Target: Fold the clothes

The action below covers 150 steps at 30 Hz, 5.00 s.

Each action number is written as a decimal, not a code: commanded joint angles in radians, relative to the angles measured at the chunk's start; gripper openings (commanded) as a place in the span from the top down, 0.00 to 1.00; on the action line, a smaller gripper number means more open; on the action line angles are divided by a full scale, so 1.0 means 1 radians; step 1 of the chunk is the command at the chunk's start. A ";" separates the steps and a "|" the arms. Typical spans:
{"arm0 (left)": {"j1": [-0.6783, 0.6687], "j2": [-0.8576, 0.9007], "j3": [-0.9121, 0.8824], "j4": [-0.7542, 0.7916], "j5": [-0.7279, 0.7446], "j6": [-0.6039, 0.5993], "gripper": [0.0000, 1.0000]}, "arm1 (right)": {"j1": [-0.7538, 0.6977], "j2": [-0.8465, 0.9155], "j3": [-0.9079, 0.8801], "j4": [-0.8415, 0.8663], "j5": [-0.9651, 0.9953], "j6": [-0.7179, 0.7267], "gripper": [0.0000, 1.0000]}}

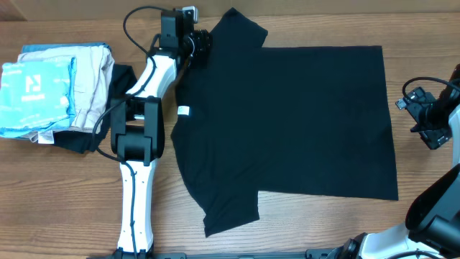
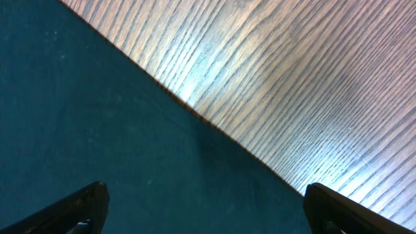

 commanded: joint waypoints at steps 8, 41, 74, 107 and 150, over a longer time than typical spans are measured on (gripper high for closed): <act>-0.002 -0.499 0.048 -0.553 -0.057 -0.085 0.00 | 0.000 -0.004 0.020 0.005 -0.002 0.000 0.00; -0.391 -1.302 -1.237 -1.042 0.013 -0.412 0.11 | 0.000 -0.004 0.019 -0.010 -0.028 0.004 0.00; -0.489 -1.282 -1.528 -0.629 0.022 -0.401 0.15 | -0.150 -0.004 -0.407 0.005 0.080 0.218 0.12; -0.489 -1.282 -1.528 -0.618 0.024 -0.380 0.12 | -0.228 -0.344 -0.710 0.217 -0.007 0.237 0.34; -0.558 -1.281 -1.535 -0.645 -0.023 -0.478 0.32 | -0.227 -0.223 -0.650 0.219 -0.031 0.187 0.96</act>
